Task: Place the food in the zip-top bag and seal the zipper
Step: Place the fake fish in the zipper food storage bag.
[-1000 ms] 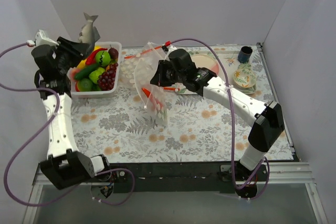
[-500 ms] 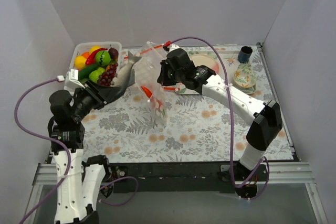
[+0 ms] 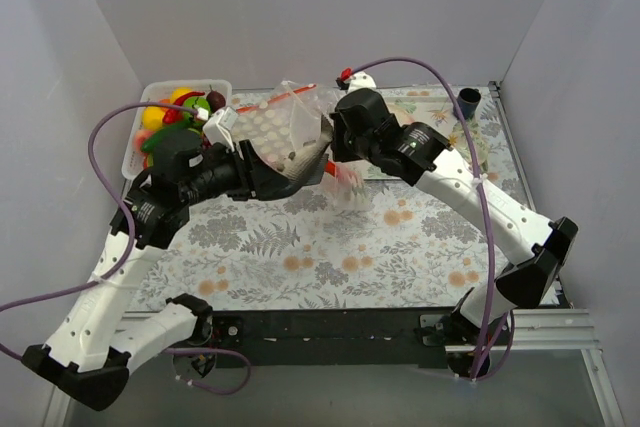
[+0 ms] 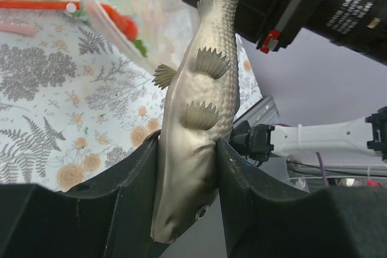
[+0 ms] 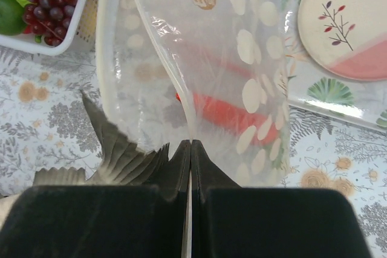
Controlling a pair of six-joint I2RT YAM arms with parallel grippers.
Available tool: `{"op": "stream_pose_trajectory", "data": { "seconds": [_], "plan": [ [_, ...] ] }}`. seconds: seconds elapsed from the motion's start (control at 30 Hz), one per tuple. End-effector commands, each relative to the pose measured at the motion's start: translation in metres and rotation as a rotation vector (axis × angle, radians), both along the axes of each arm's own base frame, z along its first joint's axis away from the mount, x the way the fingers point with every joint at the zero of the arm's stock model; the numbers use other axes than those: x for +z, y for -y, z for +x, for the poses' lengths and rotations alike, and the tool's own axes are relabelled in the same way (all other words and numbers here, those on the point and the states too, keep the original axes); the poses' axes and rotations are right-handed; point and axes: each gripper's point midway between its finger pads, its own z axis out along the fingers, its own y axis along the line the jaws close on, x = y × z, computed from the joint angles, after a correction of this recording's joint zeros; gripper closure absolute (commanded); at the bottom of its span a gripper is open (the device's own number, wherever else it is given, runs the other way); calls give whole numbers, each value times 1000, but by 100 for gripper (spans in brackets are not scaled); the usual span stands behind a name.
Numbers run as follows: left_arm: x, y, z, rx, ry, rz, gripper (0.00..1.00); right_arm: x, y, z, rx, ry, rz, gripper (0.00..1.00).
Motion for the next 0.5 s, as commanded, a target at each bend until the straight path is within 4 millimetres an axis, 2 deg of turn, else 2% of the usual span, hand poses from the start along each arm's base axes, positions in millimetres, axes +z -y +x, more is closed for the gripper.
{"op": "stream_pose_trajectory", "data": {
  "seconds": [0.0,0.07,0.13,0.23,0.33,0.47],
  "plan": [
    [-12,-10,-5,49,-23,82,82,7,1,-8,-39,32,-60,99],
    [-10,-14,-8,62,-7,76,82,-4,5,-9,-58,19,-78,99],
    [-17,-18,-12,76,-34,89,82,-15,9,-8,-73,16,-100,99],
    [-25,-18,-18,59,-50,88,82,-18,13,-8,-92,18,-103,99],
    [-43,-16,-18,54,-94,107,83,-28,10,-12,-77,-10,-101,99],
    [-51,-18,-14,60,-108,137,84,-43,12,-17,-80,-24,-96,99]
  ]
}}
